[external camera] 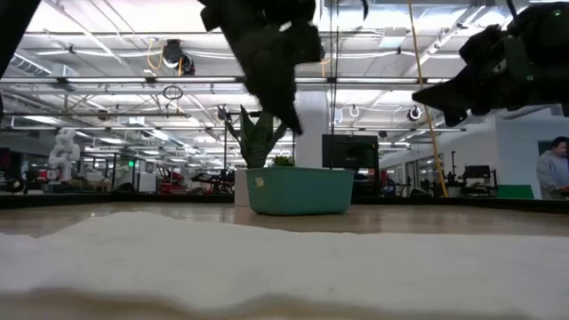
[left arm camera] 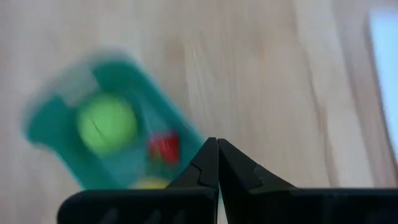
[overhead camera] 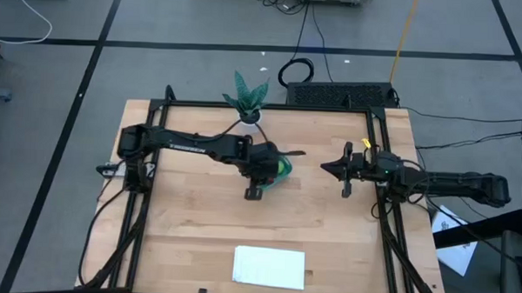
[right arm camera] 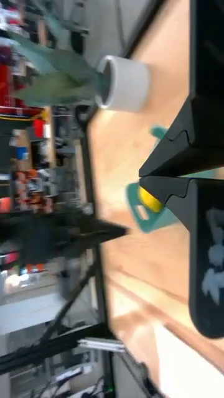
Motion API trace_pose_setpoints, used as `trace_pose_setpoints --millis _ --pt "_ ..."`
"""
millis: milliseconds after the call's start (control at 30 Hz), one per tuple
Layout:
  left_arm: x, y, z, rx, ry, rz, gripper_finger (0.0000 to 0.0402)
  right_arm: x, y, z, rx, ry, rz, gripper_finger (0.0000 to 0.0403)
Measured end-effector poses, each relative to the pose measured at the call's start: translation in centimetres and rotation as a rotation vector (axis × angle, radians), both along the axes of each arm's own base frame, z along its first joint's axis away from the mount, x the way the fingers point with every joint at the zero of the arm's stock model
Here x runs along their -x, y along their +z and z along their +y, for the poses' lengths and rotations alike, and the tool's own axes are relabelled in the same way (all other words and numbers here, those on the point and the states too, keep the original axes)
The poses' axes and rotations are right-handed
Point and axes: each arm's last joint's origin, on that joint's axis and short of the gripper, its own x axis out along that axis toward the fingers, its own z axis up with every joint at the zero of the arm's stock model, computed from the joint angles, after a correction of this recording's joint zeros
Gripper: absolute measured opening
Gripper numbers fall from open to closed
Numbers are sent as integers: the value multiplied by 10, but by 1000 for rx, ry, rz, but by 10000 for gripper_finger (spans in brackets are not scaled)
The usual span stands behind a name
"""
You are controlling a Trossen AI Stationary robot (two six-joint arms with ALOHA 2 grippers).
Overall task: Pick and placing Produce into tupperware
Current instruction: Adjust the green bin
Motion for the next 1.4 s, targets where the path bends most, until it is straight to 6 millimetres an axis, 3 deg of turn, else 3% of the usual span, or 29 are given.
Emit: trace_pose_setpoints --millis 67,233,567,833,1033,1400 --pt "4 11 -4 -23 41 -90 1 -2 -4 0 -8 21 38 0" --pt "28 30 -20 57 167 -121 1 -6 -10 0 -13 40 96 0" --pt "52 -28 -39 -15 356 -70 0 -10 -8 -2 3 23 74 0" --pt "67 -53 -51 -66 432 -70 0 -11 -11 -2 -2 23 97 0" --pt "76 -69 -48 -75 512 -80 0 -12 -11 -3 2 22 95 0" --pt "78 -75 -39 -82 541 -105 0 -12 -11 -3 -9 19 95 0"
